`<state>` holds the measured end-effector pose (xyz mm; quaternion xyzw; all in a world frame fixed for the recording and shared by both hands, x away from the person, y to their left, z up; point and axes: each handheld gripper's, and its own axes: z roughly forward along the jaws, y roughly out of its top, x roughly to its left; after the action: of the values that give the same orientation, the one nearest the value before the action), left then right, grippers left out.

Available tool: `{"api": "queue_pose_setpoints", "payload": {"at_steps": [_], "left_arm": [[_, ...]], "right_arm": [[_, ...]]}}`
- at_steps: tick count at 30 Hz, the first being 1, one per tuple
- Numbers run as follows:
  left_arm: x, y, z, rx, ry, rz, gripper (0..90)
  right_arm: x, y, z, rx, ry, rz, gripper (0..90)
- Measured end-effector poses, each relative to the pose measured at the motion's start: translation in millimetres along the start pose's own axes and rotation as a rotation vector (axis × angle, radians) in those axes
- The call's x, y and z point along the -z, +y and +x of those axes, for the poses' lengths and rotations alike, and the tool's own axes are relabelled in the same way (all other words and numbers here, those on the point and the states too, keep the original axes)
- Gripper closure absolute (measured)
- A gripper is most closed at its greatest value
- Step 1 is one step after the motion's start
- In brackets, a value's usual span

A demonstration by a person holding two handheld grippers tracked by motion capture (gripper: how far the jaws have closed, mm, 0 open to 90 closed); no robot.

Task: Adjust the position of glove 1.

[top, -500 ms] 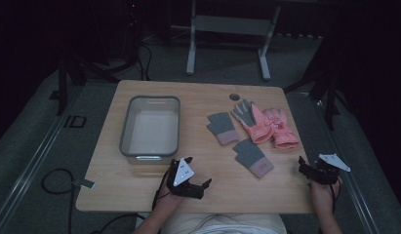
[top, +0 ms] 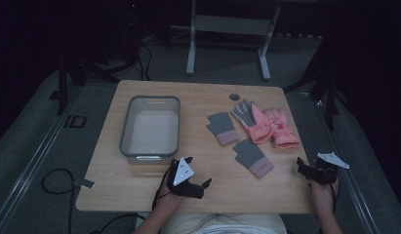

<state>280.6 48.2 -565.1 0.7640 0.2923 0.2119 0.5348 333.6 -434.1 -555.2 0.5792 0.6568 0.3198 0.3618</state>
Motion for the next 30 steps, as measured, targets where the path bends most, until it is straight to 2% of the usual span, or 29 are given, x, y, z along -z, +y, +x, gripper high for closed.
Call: {"api": "queue_pose_setpoints", "payload": {"at_steps": [10, 12, 14, 19, 21, 23, 30], "left_arm": [[-0.4, 0.3, 0.0, -0.003, -0.002, 0.007, 0.0], [-0.2, 0.2, -0.1, -0.002, -0.002, 0.004, 0.0], [-0.2, 0.2, 0.0, -0.002, -0.002, 0.005, 0.0], [-0.2, 0.3, 0.3, -0.004, -0.004, 0.008, 0.0], [-0.2, 0.2, 0.4, -0.001, -0.004, 0.006, 0.0], [0.2, 0.0, 0.3, 0.002, 0.000, 0.001, 0.0], [0.0, 0.1, 0.6, 0.003, -0.004, 0.002, 0.0]], "right_arm": [[-2.1, 0.9, -0.6, -0.005, 0.004, 0.026, 13.5], [-2.1, 0.9, -0.6, -0.005, 0.004, 0.022, 13.5], [-0.8, 1.1, -0.1, 0.012, 0.009, -0.010, 13.5], [1.5, 3.1, 1.3, 0.008, 0.010, -0.005, 13.5], [2.2, 5.0, 1.6, 0.000, 0.015, 0.001, 13.5], [2.9, 9.1, 1.0, 0.017, 0.024, -0.002, 13.5], [8.7, 21.5, 3.4, 0.023, 0.031, -0.001, 13.3]]}}
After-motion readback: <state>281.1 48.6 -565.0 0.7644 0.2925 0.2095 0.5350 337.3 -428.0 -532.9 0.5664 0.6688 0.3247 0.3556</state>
